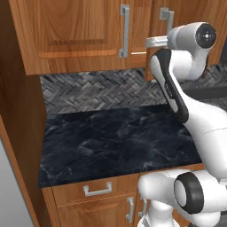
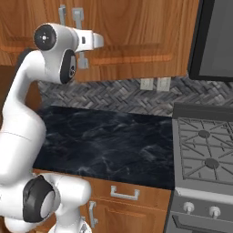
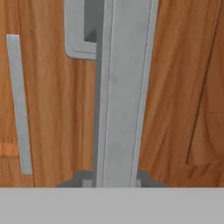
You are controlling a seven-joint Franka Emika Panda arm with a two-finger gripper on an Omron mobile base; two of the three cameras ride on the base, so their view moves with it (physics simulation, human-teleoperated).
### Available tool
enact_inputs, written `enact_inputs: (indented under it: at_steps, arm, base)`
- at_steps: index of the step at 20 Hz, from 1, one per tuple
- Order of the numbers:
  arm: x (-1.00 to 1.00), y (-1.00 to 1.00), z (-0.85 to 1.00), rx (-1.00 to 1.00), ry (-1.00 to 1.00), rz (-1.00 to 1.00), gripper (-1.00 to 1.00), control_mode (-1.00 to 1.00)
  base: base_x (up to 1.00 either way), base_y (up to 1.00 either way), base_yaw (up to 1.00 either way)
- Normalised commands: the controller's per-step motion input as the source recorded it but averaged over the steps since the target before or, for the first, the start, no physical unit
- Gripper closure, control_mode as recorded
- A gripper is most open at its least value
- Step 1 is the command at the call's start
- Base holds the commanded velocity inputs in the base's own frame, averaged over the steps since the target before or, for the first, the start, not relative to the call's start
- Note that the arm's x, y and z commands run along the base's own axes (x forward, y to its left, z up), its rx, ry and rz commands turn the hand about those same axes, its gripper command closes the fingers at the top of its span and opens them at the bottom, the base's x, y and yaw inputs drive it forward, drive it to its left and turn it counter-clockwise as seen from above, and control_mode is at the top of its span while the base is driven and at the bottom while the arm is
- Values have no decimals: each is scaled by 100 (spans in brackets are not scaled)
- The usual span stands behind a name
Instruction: Open the cabinet and move the ladle to the pot. Then close the cabinet.
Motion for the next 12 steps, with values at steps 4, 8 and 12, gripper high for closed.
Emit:
enact_inputs:
  at_steps: [4, 8, 12]
  arm:
    - [-98, -44, 0, -2, 2, 0, 100, -100]
    - [-97, -46, 0, -1, 2, 0, 100, -100]
    - [-88, -42, 0, 0, 3, 0, 100, -100]
  base:
    - [0, 0, 0]
    - [0, 0, 0]
    - [0, 0, 0]
